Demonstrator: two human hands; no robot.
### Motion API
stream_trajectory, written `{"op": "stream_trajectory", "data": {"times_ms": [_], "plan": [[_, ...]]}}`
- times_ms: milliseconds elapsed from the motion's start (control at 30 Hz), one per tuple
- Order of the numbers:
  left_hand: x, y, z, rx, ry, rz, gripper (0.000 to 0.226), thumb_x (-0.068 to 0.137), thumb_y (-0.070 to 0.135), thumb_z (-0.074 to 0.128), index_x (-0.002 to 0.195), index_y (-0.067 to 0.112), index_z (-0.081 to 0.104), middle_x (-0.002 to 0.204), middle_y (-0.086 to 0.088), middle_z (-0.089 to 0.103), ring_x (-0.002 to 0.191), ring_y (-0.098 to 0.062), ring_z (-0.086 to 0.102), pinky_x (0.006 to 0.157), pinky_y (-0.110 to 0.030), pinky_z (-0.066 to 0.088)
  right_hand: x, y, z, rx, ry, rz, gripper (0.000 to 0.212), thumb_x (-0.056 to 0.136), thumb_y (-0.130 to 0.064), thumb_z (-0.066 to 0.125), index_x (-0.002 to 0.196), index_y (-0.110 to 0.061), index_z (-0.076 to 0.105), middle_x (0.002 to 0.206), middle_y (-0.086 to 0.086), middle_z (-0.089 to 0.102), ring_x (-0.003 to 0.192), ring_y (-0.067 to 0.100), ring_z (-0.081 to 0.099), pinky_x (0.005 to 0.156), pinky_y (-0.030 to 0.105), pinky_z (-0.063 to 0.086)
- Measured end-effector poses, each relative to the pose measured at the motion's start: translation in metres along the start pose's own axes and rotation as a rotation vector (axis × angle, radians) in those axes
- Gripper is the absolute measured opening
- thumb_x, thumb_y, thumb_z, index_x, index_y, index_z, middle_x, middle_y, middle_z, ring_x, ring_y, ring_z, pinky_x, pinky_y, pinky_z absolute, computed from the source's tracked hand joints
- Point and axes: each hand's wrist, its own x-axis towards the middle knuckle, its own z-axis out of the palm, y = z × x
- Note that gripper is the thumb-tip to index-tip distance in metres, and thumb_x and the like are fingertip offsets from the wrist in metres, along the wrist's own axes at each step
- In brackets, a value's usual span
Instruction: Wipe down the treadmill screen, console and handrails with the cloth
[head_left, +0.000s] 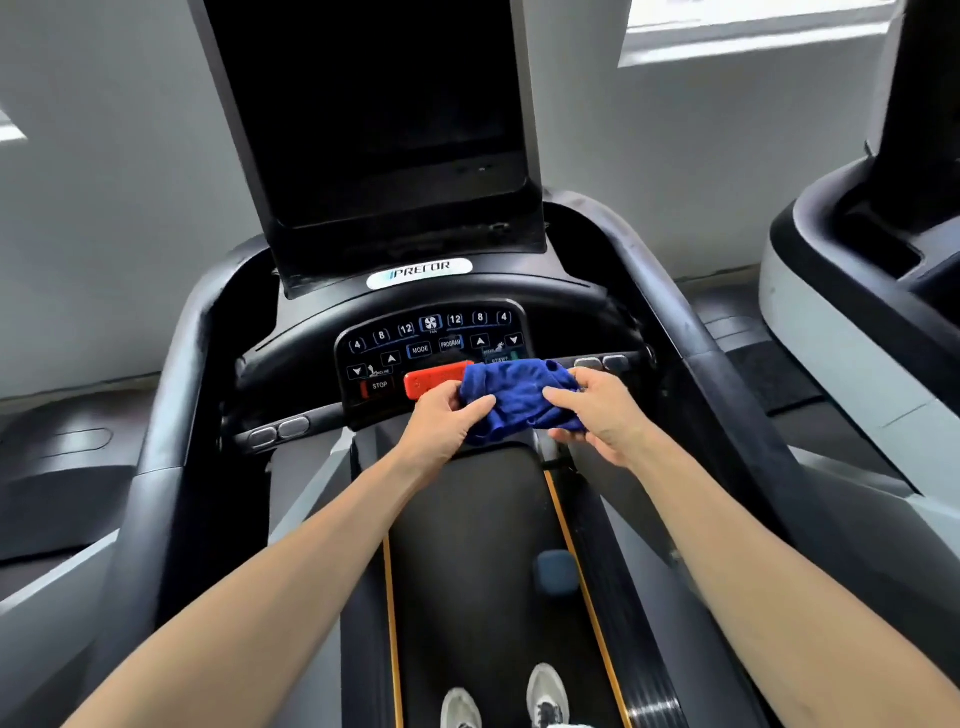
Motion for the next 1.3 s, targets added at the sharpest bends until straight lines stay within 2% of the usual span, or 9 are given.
{"op": "stream_trajectory", "data": {"times_ms": [300,433,633,733,800,900,1000,1100,1300], "plan": [[0.026,-0.123,0.067,0.163,-0.160,-0.238,0.016,0.093,0.023,0.072,0.107,0.014,0.070,0.102,-0.002,0.077,0.094,-0.016,0.074,0.083,-0.031,0.059,0.035,0.148,-0.049,0.008,0.122,0.281,0.009,0.095,-0.013,0.065,0.100,-0.007,0.070,0.100,0.014,0.075,0.087,0.027,0.075,0.072,0.041,0.063],[0.048,-0.225,0.110,0.183,-0.222,-0.342,0.016,0.090,0.021,0.073,0.104,0.015,0.070,0.100,-0.003,0.077,0.095,-0.020,0.074,0.088,-0.042,0.059,0.064,0.263,-0.068,0.087,0.252,0.436,0.009,0.096,-0.013,0.063,0.101,-0.008,0.069,0.103,0.013,0.073,0.085,0.027,0.075,0.076,0.046,0.063],[0.082,-0.413,0.179,0.274,-0.251,-0.507,0.013,0.093,0.015,0.070,0.106,0.014,0.066,0.102,-0.004,0.072,0.094,-0.020,0.069,0.078,-0.031,0.056,0.127,0.442,-0.090,0.146,0.388,0.626,0.017,0.094,-0.004,0.063,0.093,-0.020,0.060,0.099,0.005,0.060,0.097,0.031,0.063,0.085,0.053,0.059],[0.105,-0.502,0.209,0.258,-0.228,-0.561,0.018,0.094,0.009,0.068,0.111,0.007,0.064,0.107,-0.010,0.071,0.092,-0.021,0.068,0.073,-0.026,0.058,0.163,0.525,-0.103,0.106,0.326,0.648,0.009,0.097,-0.010,0.059,0.101,-0.018,0.061,0.104,0.008,0.064,0.098,0.028,0.065,0.084,0.047,0.060],[0.119,-0.551,0.227,0.233,-0.203,-0.609,0.015,0.096,0.010,0.066,0.109,0.013,0.060,0.103,-0.006,0.069,0.093,-0.020,0.067,0.070,-0.021,0.056,0.188,0.578,-0.113,0.069,0.302,0.649,0.010,0.098,-0.013,0.059,0.107,-0.017,0.062,0.112,0.010,0.065,0.103,0.028,0.066,0.082,0.044,0.061],[0.140,-0.615,0.253,0.231,-0.172,-0.654,0.012,0.097,0.014,0.065,0.106,0.019,0.059,0.100,-0.001,0.066,0.096,-0.019,0.066,0.081,-0.030,0.056,0.226,0.644,-0.125,-0.014,0.314,0.679,0.009,0.097,-0.015,0.061,0.100,-0.023,0.060,0.118,0.009,0.061,0.108,0.029,0.063,0.079,0.044,0.060],[0.156,-0.670,0.269,0.221,-0.149,-0.651,0.008,0.097,0.012,0.064,0.101,0.018,0.061,0.100,0.000,0.065,0.088,-0.010,0.062,0.072,-0.023,0.053,0.261,0.695,-0.134,-0.144,0.266,0.657,0.020,0.097,-0.021,0.061,0.116,-0.019,0.060,0.122,0.008,0.059,0.112,0.028,0.059,0.092,0.048,0.055],[0.170,-0.706,0.277,0.193,-0.132,-0.661,0.010,0.098,0.011,0.063,0.100,0.021,0.063,0.108,-0.004,0.068,0.095,-0.013,0.065,0.081,-0.029,0.057,0.285,0.722,-0.138,-0.254,0.262,0.636,0.016,0.096,-0.023,0.060,0.112,-0.019,0.061,0.113,0.005,0.059,0.106,0.023,0.060,0.098,0.048,0.052],[0.186,-0.738,0.280,0.231,-0.112,-0.687,0.020,0.094,0.017,0.068,0.114,0.016,0.064,0.108,-0.001,0.068,0.101,-0.018,0.067,0.092,-0.043,0.059,0.301,0.747,-0.142,-0.540,0.252,0.550,0.015,0.096,-0.023,0.057,0.108,-0.016,0.063,0.100,0.004,0.063,0.092,0.020,0.063,0.088,0.045,0.055]]}}
